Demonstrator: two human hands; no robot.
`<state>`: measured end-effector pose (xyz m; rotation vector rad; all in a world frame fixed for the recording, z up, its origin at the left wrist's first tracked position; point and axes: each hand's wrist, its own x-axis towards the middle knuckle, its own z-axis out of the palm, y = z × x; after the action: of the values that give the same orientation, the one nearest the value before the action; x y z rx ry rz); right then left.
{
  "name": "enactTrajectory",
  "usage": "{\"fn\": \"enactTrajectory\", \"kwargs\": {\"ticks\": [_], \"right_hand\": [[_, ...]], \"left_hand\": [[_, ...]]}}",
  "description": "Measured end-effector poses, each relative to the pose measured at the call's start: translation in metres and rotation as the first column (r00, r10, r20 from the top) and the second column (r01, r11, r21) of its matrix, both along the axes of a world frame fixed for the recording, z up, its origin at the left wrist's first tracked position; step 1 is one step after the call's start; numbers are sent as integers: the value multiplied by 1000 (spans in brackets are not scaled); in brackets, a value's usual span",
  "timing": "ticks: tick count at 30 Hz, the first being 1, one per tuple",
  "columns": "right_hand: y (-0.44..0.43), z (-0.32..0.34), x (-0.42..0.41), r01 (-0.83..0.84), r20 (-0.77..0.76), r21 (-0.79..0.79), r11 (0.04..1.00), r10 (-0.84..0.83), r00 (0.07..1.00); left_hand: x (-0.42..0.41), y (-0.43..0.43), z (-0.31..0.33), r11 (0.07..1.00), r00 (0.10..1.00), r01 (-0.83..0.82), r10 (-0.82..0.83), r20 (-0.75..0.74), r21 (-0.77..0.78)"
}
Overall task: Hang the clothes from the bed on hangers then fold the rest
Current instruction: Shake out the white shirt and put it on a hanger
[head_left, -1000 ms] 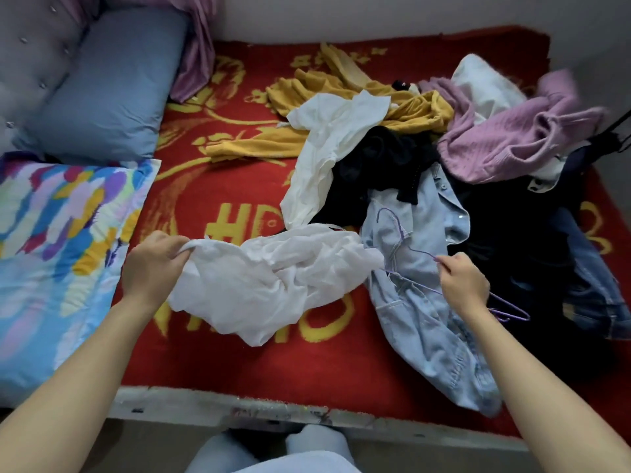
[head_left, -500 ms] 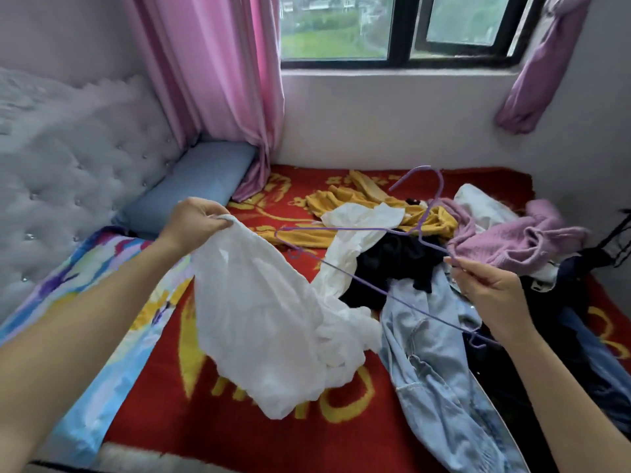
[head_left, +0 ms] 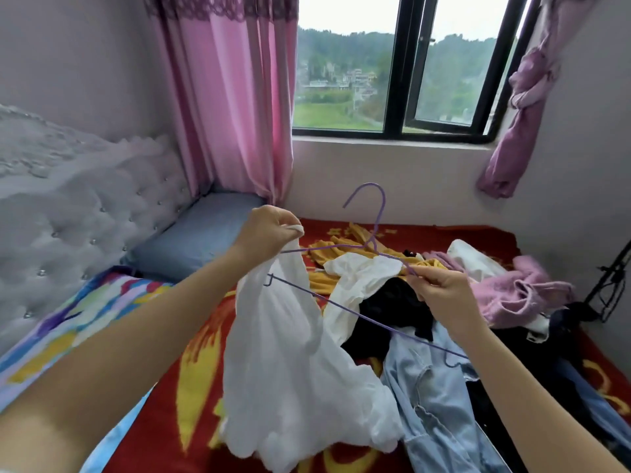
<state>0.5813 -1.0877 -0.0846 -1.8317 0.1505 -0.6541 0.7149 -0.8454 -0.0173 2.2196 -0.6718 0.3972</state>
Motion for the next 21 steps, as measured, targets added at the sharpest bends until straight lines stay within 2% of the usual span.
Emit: {"fn": "enactTrajectory", "kwargs": {"ticks": [4, 6, 9, 12, 13, 15, 16, 17, 19, 21], "right_hand": [[38, 13, 18, -15, 60, -144, 990, 24, 998], [50, 17, 23, 25, 116, -156, 987, -7, 993], [46, 25, 27, 40, 184, 57, 998, -50, 982], [31, 37, 24, -17, 197, 267, 963, -37, 980], [27, 41, 23, -51, 211, 328, 943, -21, 977], [21, 48, 23, -103, 231, 398, 912, 9, 973], [18, 53, 25, -127, 239, 415, 901, 27, 971], [15, 56, 26, -142, 240, 430, 892, 39, 970], [6, 61, 29, -161, 238, 442, 882, 58, 970], [-2, 63, 34, -190, 226, 432, 882, 98, 969]], "left_hand": [[-19, -25, 22, 993, 994, 89, -83, 69, -82], [-25, -28, 33, 990, 989, 120, -113, 95, -72], [-23, -12, 51, 991, 988, 114, -105, 111, -74], [-17, 14, 62, 986, 986, 157, -155, 55, -51], [-16, 23, 62, 984, 984, 165, -160, 77, -68], [-7, 41, 59, 991, 974, 70, -43, 224, -112], [1, 50, 56, 993, 959, -36, 66, 274, -113], [10, 59, 52, 985, 953, -133, 158, 257, -114], [24, 73, 44, 970, 975, -214, 220, 43, -119], [35, 79, 31, 979, 978, -119, 87, -189, -168]]}}
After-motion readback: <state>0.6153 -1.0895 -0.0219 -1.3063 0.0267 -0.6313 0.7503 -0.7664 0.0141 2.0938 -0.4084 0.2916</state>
